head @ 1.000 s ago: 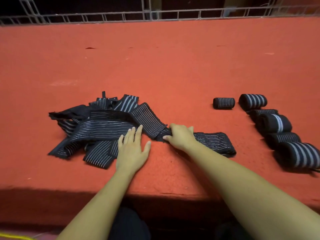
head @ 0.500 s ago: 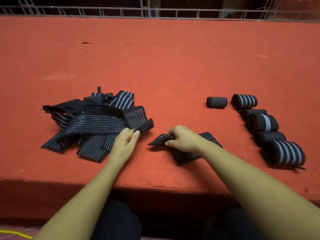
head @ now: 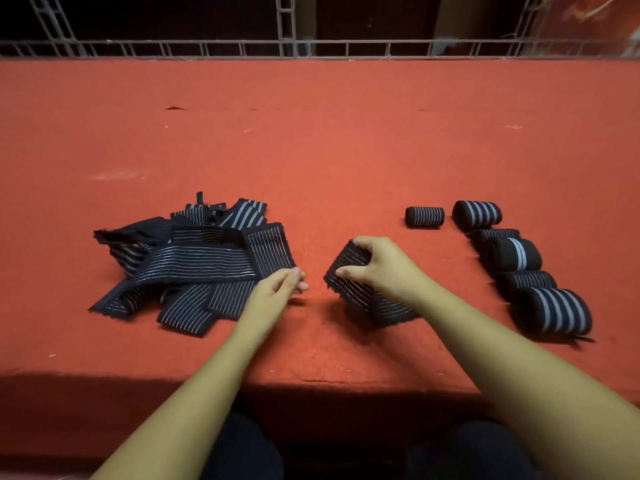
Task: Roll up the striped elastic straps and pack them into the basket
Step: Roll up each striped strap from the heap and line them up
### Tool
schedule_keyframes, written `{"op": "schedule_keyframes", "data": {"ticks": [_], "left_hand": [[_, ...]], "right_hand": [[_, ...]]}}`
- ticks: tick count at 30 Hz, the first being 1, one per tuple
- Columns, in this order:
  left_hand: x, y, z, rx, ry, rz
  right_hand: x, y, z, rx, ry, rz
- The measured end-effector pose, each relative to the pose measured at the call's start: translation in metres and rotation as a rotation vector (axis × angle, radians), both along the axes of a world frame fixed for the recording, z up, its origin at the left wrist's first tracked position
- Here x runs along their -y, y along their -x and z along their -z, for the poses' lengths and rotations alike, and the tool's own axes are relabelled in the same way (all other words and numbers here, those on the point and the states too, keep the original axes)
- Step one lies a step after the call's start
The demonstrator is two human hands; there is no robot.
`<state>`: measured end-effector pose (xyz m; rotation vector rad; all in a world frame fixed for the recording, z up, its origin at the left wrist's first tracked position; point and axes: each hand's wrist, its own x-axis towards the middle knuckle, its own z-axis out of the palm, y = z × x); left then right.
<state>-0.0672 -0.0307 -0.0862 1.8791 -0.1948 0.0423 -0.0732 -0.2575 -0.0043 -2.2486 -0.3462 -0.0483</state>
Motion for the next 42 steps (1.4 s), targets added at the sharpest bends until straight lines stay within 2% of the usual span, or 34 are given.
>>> {"op": "schedule_keyframes", "data": {"ticks": [3,6,8,9,12,14,17,18,22,24,27,31,34,37,40,42], "left_hand": [[0.037,0.007,-0.028,-0.243,0.369,0.084],[0.05,0.006,-0.04,-0.222,0.58,0.039],[0.047,0.0,-0.045,-0.126,0.568,-0.046],[0.045,-0.001,-0.05,-0.074,0.496,-0.05],[0.05,0.0,-0.069,0.065,0.247,0.093],[0.056,0.003,-0.086,0.123,0.234,0.126],[0.06,0.002,-0.103,0.046,0.476,0.187],[0.062,0.001,-0.105,-0.004,0.501,0.226],[0.069,0.006,-0.093,-0.114,0.184,0.432],[0.071,0.01,-0.088,-0.192,0.26,0.507],[0.074,0.019,-0.086,-0.335,0.587,0.581],[0.079,0.024,-0.087,-0.36,0.716,0.52],[0.074,0.025,-0.084,-0.489,0.604,0.578],[0.077,0.031,-0.073,-0.56,0.463,0.634],[0.085,0.026,-0.048,-0.462,0.312,0.486],[0.085,0.02,-0.025,-0.308,0.086,0.428]], "right_hand": [[-0.004,0.005,-0.011,-0.013,-0.08,-0.113],[-0.002,0.01,-0.018,-0.006,-0.1,-0.134],[0.003,0.012,-0.022,-0.018,-0.084,-0.095],[0.006,0.012,-0.023,-0.027,-0.08,-0.063],[0.013,0.013,-0.03,0.001,-0.12,0.001],[0.016,0.013,-0.04,0.03,-0.139,-0.011],[0.021,0.011,-0.066,0.044,-0.138,0.014],[0.022,0.01,-0.077,0.033,-0.161,0.017],[0.029,0.002,-0.114,-0.075,-0.388,0.028],[0.039,-0.009,-0.123,-0.092,-0.471,0.128],[0.055,-0.023,-0.123,-0.138,-0.576,0.272],[0.063,-0.031,-0.115,-0.106,-0.727,0.351],[0.067,-0.041,-0.106,-0.025,-0.765,0.358],[0.07,-0.054,-0.094,0.051,-0.705,0.376],[0.073,-0.066,-0.077,0.071,-0.631,0.412],[0.073,-0.072,-0.062,0.052,-0.59,0.423]]}}
